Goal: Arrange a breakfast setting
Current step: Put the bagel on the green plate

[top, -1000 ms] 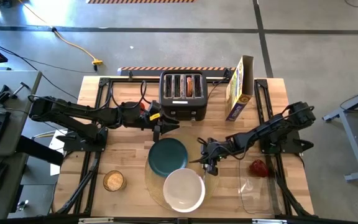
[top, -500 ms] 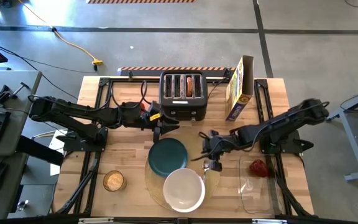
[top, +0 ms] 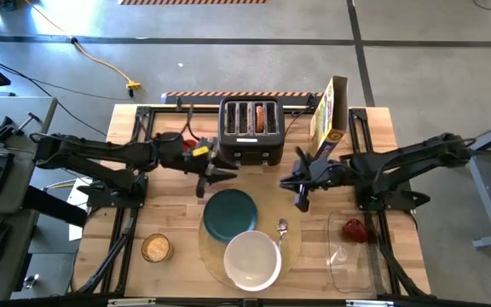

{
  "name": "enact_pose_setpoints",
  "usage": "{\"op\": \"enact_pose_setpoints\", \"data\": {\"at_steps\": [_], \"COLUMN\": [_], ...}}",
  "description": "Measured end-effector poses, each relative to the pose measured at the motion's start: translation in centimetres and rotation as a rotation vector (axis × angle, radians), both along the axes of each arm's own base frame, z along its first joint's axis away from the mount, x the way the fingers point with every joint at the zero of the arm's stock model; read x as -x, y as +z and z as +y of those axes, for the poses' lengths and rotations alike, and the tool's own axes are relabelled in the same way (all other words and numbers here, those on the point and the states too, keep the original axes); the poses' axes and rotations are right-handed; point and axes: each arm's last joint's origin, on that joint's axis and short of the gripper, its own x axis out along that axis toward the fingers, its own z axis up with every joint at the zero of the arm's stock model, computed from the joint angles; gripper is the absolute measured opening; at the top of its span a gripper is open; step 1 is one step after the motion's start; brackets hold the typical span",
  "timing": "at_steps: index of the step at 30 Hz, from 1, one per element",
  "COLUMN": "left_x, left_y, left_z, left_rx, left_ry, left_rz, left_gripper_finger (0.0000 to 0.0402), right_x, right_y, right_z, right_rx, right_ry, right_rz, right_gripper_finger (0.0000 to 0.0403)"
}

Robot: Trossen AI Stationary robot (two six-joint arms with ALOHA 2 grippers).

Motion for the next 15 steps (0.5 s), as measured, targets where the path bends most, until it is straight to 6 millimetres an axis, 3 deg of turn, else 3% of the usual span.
{"op": "enact_pose_setpoints", "data": {"at_steps": [15], "left_x": [6.8], "left_y": [3.5], "left_z": [0.6], "left_rx": [-0.048], "left_ry": [0.089], "left_rz": [-0.027], "left_gripper_finger": [0.0113], "right_x": [2.4], "right_y": [2.7], "right_z": [-1.0], "right_rx": [0.128], "right_ry": [-0.095], "right_rz": [-0.129], "right_gripper_finger": [0.0053]}}
